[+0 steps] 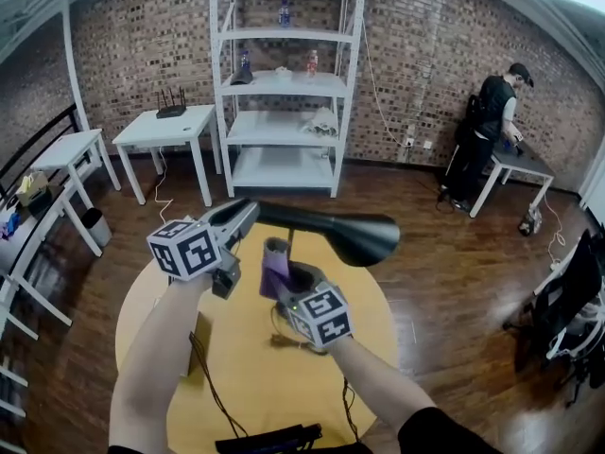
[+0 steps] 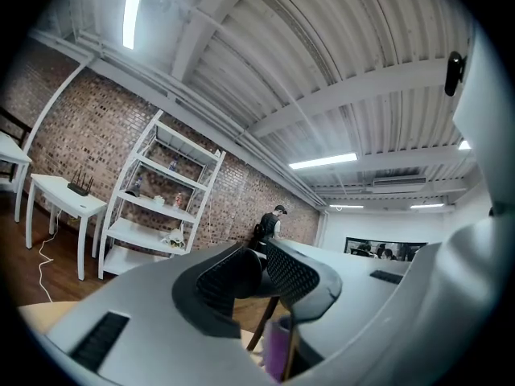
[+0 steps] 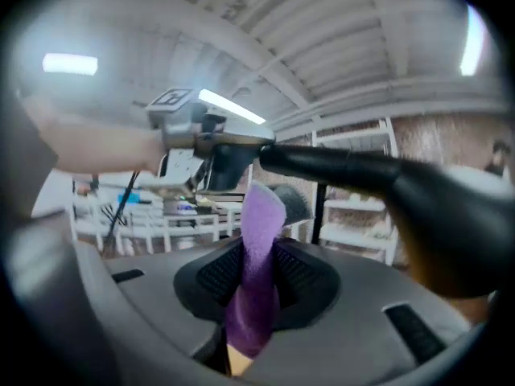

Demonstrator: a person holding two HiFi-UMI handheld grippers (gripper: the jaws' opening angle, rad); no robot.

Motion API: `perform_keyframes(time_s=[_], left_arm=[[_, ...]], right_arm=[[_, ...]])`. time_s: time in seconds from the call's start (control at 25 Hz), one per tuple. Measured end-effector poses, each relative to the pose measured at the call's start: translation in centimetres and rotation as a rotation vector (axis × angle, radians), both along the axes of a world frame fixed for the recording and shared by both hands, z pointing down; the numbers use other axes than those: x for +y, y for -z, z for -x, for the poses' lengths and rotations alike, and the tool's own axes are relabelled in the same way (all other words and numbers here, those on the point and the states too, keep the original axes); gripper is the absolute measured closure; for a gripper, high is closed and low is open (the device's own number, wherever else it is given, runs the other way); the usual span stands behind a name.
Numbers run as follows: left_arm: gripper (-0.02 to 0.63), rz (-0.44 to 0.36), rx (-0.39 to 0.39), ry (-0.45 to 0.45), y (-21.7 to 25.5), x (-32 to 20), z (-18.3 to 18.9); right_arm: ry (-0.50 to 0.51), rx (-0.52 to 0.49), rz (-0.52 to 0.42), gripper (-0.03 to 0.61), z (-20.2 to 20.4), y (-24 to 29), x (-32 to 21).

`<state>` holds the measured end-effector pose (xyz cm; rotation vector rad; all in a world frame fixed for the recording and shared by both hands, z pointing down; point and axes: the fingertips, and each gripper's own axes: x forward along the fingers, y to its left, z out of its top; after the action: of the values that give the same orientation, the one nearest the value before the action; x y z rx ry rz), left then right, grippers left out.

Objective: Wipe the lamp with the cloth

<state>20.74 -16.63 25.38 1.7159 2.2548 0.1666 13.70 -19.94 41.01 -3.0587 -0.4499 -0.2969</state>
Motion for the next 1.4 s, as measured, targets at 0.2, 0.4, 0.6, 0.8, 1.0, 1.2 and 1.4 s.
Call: perform_keyframes(time_s=[0.2,0.4,0.6,0.8,1.0,1.2,1.4], left_arm=[[0.529,-0.007,-0.004,0.003,-0.2,-0.2,0.3],[0.529,0.004,-0.017,0.002,0.4,-0.1,0.1],[0.529,0.015,-0.009,-0.001,0.1,-0.4,0.0],[0.529,0.02,-0.013,0.007,0.1,-0.3,0.5],[0.529,0.019,-0.023,0.019,0.0,-0.3,0.3],[0.529,0.02,-0.034,0.018,0.1,-0.4,0.2],[0.529,0.028,-0.029,0.019,0.2,-0.6,-0.1]], right_arm=[[0.063,0.093,-0.334,0.486,-4.5,3.0,0.3],[0.069,0.153,-0.364,0.486,-3.8,5.1,1.4],[-0.037,0.191,-0.438,0.486,0.4,2.8,4.5],[-0.109,0.269,-0.439,0.486,4.5,2.4,6.2],[-0.161,0.426,-0.625,0.486,6.2,2.3,7.8],[-0.204,0.529,-0.79,0.487,7.3,0.1,8.8],[-0.246,0.504,-0.849,0.487,9.1,-2.8,9.2]])
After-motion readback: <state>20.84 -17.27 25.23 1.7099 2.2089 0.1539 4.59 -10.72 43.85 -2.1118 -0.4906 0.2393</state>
